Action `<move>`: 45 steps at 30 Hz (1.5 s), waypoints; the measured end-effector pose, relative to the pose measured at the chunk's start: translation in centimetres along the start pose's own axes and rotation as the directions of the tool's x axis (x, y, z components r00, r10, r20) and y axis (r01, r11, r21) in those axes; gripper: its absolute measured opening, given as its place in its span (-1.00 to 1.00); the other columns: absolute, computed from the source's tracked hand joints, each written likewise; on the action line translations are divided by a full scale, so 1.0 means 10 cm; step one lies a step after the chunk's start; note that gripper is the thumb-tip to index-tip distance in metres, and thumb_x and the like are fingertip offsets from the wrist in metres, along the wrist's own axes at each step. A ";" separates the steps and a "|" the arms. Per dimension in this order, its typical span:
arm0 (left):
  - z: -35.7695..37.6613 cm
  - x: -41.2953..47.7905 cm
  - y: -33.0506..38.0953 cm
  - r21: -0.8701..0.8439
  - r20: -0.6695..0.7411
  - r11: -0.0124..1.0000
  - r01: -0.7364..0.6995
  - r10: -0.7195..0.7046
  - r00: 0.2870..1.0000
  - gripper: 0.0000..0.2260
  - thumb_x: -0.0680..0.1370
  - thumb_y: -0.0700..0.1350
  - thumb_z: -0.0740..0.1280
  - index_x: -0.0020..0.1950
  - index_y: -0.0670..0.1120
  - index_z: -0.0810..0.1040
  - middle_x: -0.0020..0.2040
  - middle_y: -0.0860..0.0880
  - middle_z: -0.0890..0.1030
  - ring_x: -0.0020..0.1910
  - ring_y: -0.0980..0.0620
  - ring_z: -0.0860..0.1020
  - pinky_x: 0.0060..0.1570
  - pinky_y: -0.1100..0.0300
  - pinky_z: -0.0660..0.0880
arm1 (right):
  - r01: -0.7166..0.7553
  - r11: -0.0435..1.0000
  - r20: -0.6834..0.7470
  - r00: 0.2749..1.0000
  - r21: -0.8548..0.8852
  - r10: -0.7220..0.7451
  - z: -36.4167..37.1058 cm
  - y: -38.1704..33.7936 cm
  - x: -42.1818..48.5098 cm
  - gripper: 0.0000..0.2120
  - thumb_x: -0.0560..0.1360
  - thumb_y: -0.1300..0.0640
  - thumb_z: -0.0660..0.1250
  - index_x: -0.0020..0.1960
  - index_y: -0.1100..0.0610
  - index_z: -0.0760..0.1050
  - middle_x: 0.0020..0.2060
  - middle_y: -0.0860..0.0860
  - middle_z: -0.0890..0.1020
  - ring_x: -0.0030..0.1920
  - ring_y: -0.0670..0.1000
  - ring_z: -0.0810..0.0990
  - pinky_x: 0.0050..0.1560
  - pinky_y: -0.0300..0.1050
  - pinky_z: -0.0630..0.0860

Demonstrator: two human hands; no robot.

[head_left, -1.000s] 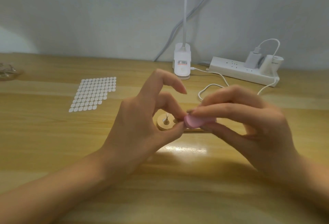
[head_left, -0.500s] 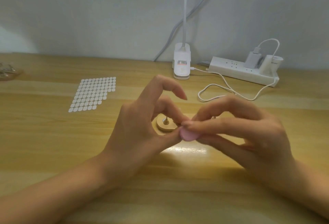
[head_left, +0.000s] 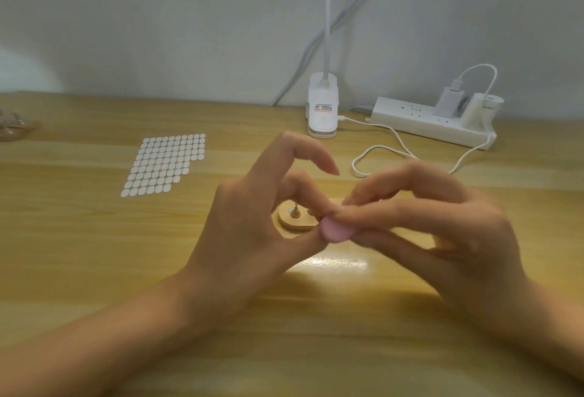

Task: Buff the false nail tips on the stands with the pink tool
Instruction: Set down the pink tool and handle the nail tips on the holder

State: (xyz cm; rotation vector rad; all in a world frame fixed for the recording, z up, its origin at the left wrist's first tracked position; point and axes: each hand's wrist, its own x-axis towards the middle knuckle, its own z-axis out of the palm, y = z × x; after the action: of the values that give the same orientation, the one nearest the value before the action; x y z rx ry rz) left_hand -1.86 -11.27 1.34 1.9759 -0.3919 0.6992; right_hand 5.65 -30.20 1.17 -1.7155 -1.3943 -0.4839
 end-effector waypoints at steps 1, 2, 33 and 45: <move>0.00 0.01 -0.01 -0.002 -0.004 1.000 0.003 -0.003 1.000 -0.62 0.42 -0.12 0.55 0.11 0.04 0.44 -0.25 0.19 0.67 -0.22 0.19 0.64 -0.17 0.52 0.36 | -0.011 1.000 -0.017 1.000 0.009 0.011 -0.01 0.00 0.01 -0.81 0.51 0.20 0.43 0.12 0.13 0.61 -0.03 0.05 0.61 -0.01 -0.01 0.64 0.01 -0.09 0.54; -0.01 0.01 -0.01 -0.003 -0.010 1.000 0.010 -0.010 1.000 -0.60 0.42 -0.15 0.56 0.11 0.05 0.44 -0.25 0.17 0.68 -0.21 0.16 0.65 -0.17 0.52 0.36 | -0.029 0.999 -0.039 0.999 0.026 0.030 -0.02 0.01 0.01 -0.80 0.50 0.21 0.43 0.13 0.13 0.60 -0.04 0.07 0.61 -0.01 0.02 0.64 0.00 -0.05 0.55; 0.02 0.05 -0.04 -0.218 -0.031 0.963 0.161 -0.172 0.985 -0.61 0.41 -0.12 0.57 0.10 0.08 0.46 -0.25 0.03 0.70 -0.20 0.07 0.69 -0.26 0.24 0.42 | -0.117 0.980 -0.143 0.980 0.164 0.141 -0.03 0.12 0.02 -0.78 0.50 0.21 0.47 0.13 0.05 0.62 -0.03 0.03 0.64 0.00 0.14 0.63 0.00 0.12 0.53; 0.03 0.03 -0.02 -0.170 -0.025 0.978 0.125 -0.131 0.991 -0.63 0.41 -0.09 0.58 0.03 0.14 0.45 -0.25 0.05 0.70 -0.24 0.08 0.65 -0.27 0.31 0.38 | -0.098 0.995 -0.073 0.992 0.036 0.100 -0.04 0.12 0.04 -0.84 0.53 0.20 0.44 0.10 0.09 0.62 -0.03 0.08 0.63 0.02 0.09 0.64 0.02 0.03 0.55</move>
State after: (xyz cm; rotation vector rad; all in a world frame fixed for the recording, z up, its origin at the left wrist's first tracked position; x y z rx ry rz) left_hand -1.41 -11.39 1.27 1.8095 -0.2888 0.5989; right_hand 7.01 -30.24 1.25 -1.7139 -1.2511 -0.4636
